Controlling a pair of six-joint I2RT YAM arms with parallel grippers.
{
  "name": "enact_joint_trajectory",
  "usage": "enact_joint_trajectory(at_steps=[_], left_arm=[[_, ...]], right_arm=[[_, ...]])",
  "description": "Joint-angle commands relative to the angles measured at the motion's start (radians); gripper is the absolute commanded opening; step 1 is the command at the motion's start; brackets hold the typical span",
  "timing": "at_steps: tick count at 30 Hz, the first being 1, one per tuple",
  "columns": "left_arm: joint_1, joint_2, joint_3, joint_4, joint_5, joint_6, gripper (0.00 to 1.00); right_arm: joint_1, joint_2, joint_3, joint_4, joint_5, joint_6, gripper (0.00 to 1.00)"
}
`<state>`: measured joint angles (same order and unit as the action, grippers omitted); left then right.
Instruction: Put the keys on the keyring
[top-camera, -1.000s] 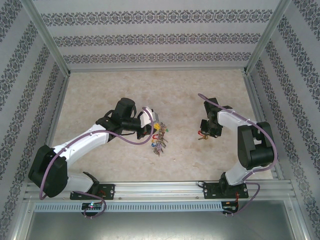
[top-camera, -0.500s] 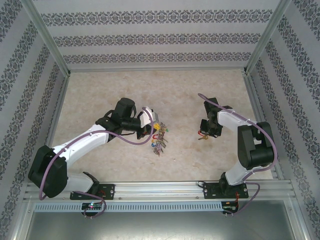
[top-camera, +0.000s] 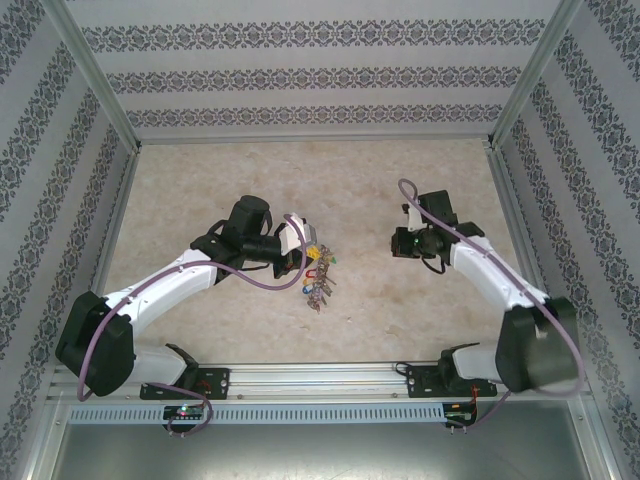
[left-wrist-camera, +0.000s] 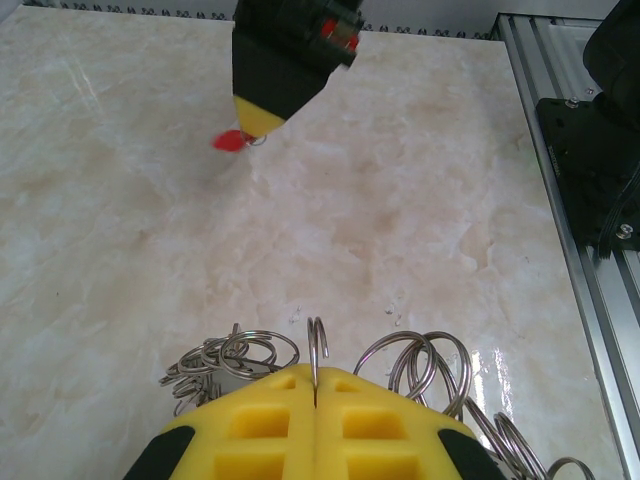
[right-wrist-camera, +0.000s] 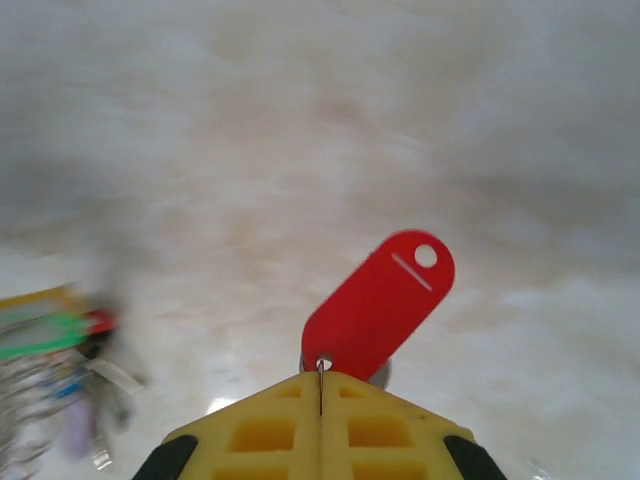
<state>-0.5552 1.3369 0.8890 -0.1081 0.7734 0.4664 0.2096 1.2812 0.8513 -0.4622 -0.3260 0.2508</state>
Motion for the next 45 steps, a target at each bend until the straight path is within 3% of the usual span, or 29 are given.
enact_joint_trajectory(at_steps=[1, 4, 12, 19, 31, 45], left_arm=[[-0.002, -0.028, 0.021, 0.035, 0.023, -0.004, 0.0], [-0.003, -0.031, 0.021, 0.038, 0.023, -0.005, 0.0], [-0.002, -0.029, 0.021, 0.045, 0.035, -0.011, 0.0], [-0.007, -0.028, 0.013, 0.069, 0.052, -0.026, 0.0], [-0.015, -0.033, -0.013, 0.115, 0.039, -0.067, 0.0], [-0.021, -0.024, -0.022, 0.146, 0.056, -0.083, 0.0]], right_arm=[[0.024, -0.089, -0.044, 0.145, -0.244, -0.13, 0.0], [0.033, -0.177, -0.101, 0.252, -0.38, -0.19, 0.0], [0.058, -0.336, -0.222, 0.37, -0.512, -0.347, 0.0], [0.108, -0.366, -0.221, 0.392, -0.484, -0.382, 0.0], [0.277, -0.32, -0.16, 0.395, -0.372, -0.425, 0.0], [0.323, -0.207, -0.1, 0.45, -0.372, -0.445, 0.0]])
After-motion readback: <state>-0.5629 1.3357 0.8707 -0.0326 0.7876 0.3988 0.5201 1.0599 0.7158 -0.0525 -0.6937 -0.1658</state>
